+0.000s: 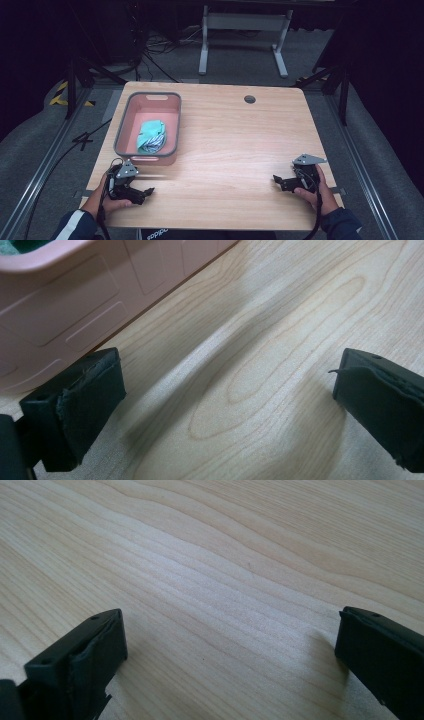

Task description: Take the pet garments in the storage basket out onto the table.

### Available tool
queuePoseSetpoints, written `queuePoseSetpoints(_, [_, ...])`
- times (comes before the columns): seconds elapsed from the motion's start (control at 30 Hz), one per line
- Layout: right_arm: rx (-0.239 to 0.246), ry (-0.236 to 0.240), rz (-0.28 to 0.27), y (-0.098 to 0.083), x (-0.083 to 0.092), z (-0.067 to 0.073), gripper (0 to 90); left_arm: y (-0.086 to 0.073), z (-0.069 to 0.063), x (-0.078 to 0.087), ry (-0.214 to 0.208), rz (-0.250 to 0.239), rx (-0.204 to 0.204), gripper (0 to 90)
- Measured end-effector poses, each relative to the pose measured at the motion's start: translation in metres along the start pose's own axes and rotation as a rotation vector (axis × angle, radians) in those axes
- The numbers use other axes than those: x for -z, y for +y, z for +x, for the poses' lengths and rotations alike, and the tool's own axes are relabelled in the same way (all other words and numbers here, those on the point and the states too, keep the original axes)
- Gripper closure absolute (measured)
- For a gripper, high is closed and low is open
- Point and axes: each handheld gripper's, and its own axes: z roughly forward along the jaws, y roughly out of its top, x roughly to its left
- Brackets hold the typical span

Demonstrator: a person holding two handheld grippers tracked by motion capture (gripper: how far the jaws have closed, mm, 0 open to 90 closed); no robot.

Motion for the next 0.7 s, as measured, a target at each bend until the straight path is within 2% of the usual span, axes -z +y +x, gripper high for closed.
queuePoseSetpoints(0.3, [0.0, 0.001, 0.0, 0.0, 0.0, 0.0, 0.5, 0.0, 0.0, 0.002, 0.001, 0.001, -0.002, 2.0])
queuePoseSetpoints(0.47, [0.0, -0.001, 0.0, 0.0, 0.0, 0.0, 0.5, 0.0, 0.001, 0.011, 0.012, 0.03, 0.019, 16.7])
queuePoseSetpoints(0.53, [-0.001, -0.001, 0.0, 0.0, 0.0, 0.0, 0.5, 0.001, 0.0, 0.014, -0.007, 0.04, 0.007, 16.6])
queuePoseSetpoints(0.57, [-0.001, 0.0, 0.0, 0.0, 0.0, 0.0, 0.5, 0.001, 0.0, 0.018, -0.031, 0.034, -0.005, 17.6])
queuePoseSetpoints(0.7, [0.0, 0.001, 0.0, 0.0, 0.0, 0.0, 0.4, 0.004, -0.005, 0.028, -0.04, 0.041, -0.017, 20.0])
